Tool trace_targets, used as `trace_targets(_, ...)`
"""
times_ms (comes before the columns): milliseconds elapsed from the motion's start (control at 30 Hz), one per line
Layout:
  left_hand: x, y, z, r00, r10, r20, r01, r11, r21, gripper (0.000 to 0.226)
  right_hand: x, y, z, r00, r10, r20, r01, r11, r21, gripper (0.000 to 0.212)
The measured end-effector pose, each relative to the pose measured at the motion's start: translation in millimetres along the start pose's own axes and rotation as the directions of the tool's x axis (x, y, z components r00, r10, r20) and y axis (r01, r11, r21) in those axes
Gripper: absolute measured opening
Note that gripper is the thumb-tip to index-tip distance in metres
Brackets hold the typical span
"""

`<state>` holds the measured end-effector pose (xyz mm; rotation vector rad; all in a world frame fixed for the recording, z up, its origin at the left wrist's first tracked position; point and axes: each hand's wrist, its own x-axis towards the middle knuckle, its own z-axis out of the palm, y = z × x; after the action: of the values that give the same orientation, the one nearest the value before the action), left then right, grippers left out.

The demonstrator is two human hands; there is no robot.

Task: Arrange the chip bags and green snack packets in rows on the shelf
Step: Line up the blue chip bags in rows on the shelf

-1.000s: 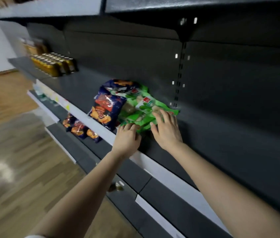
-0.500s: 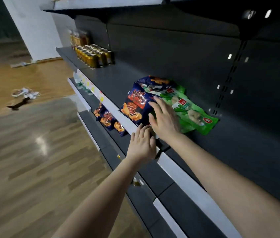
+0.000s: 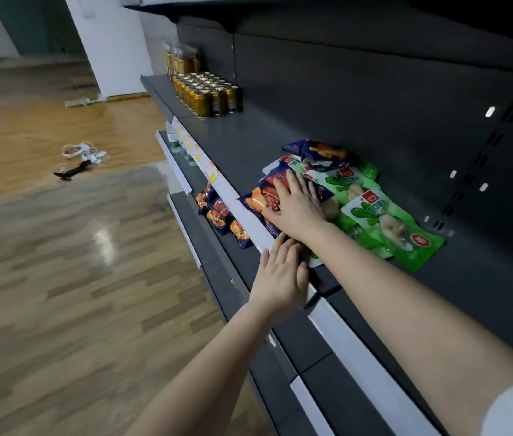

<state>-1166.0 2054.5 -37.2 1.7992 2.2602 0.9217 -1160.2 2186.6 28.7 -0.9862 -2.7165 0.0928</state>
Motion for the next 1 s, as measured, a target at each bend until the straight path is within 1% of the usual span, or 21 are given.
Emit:
trace_targets(67,1,0,0,1.0,0.001,0.005,-0.001,1.0,0.009,0.068,1,4,8,0.997,0.064,0.05,-0.062,0.997,-0.037,0.083)
trace_targets(200,1,-4,3,1.0,0.005,-0.001,-0.005,1.0,0.008,0.065,3,9,16,0.992,0.119,0.037,-0.118,0.993,-0.021,0.091)
trace_targets(367,3,-6,5,1.0,0.01,-0.012,-0.01,1.0,0.013,0.062,4,7,15,0.984,0.171,0.043,-0.17,0.985,-0.041,0.091)
trace_targets(533,1,-5,4,1.0,-0.004,0.003,0.004,1.0,-0.011,0.067,-2,9,8,0.985,0.169,0.032,-0.167,0.985,-0.05,0.089)
trace_targets(600,1,-3,2,1.0,-0.019,0.023,0.019,1.0,-0.001,0.062,-8,10,7,0.985,0.174,-0.016,-0.174,0.984,-0.031,0.087)
trace_targets(667,1,-1,0,0.998,-0.033,0.045,0.032,0.999,0.013,0.055,-15,14,4,0.977,0.188,-0.099,-0.189,0.982,-0.001,0.087)
trace_targets(733,1,0,-2,0.998,-0.03,0.052,0.028,0.999,0.033,0.054,-24,22,-1,0.962,0.201,-0.186,-0.203,0.979,0.01,0.086)
trace_targets(800,1,1,-3,0.999,-0.022,0.046,0.02,0.998,0.057,0.055,-34,31,-10,0.947,0.21,-0.242,-0.213,0.977,0.014,0.084)
trace_targets(933,-1,4,-6,0.998,-0.008,0.067,0.001,0.994,0.108,0.056,-53,50,-33,0.931,0.213,-0.295,-0.221,0.975,0.008,0.084)
trace_targets(1000,2,7,-11,0.989,-0.047,0.138,0.027,0.989,0.145,0.056,-65,60,-43,0.932,0.22,-0.289,-0.233,0.973,-0.008,0.085)
